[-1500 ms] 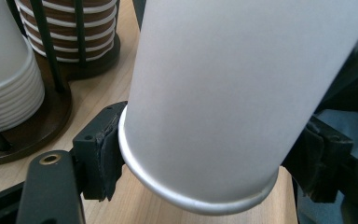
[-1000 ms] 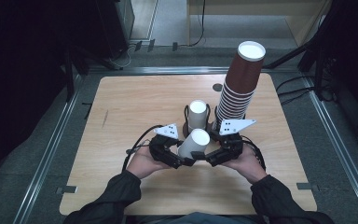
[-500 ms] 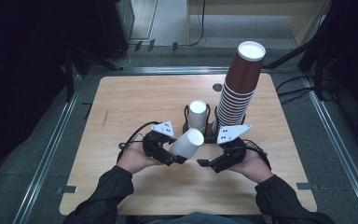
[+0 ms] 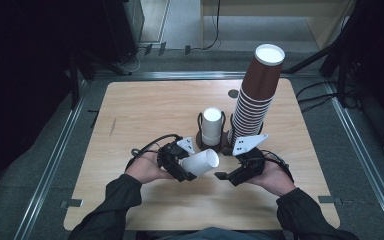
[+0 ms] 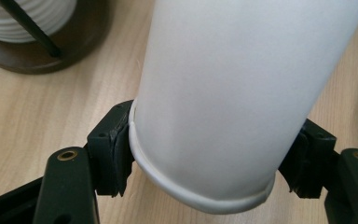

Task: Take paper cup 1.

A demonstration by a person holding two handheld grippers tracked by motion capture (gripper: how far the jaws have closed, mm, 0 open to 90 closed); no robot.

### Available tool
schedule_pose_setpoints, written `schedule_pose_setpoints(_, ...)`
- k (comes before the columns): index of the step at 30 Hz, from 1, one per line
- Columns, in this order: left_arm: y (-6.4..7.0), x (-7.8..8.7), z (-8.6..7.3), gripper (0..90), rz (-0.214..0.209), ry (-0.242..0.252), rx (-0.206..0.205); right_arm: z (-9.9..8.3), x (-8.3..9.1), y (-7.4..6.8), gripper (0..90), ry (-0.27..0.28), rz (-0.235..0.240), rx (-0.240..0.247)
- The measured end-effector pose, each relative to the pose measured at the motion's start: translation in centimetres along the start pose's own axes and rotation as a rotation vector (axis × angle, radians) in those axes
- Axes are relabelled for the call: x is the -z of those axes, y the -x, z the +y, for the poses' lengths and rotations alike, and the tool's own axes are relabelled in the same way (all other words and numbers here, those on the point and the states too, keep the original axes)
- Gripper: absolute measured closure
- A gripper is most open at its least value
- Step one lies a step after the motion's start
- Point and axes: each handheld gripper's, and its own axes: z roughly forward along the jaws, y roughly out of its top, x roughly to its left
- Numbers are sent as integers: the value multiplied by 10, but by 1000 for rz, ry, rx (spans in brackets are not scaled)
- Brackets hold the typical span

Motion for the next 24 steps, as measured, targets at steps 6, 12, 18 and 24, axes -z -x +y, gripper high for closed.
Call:
schedule_pose_setpoints(6, 2, -10, 1, 288, -38, -52, -22, 6, -8, -2, 189, -15, 28, 36)
schedule_pose_setpoints(12, 6, -14, 2, 284, -67, -68, -44, 11, -21, -7, 240, -47, 69, 78)
schedule_pose_setpoints(18, 8, -14, 2, 275, -82, -57, -57, 13, -22, -10, 346, -62, 114, 97)
schedule_pose_setpoints(24, 10, -10, 3, 182, -101, -20, -27, 15, -18, -8, 346, -53, 144, 85)
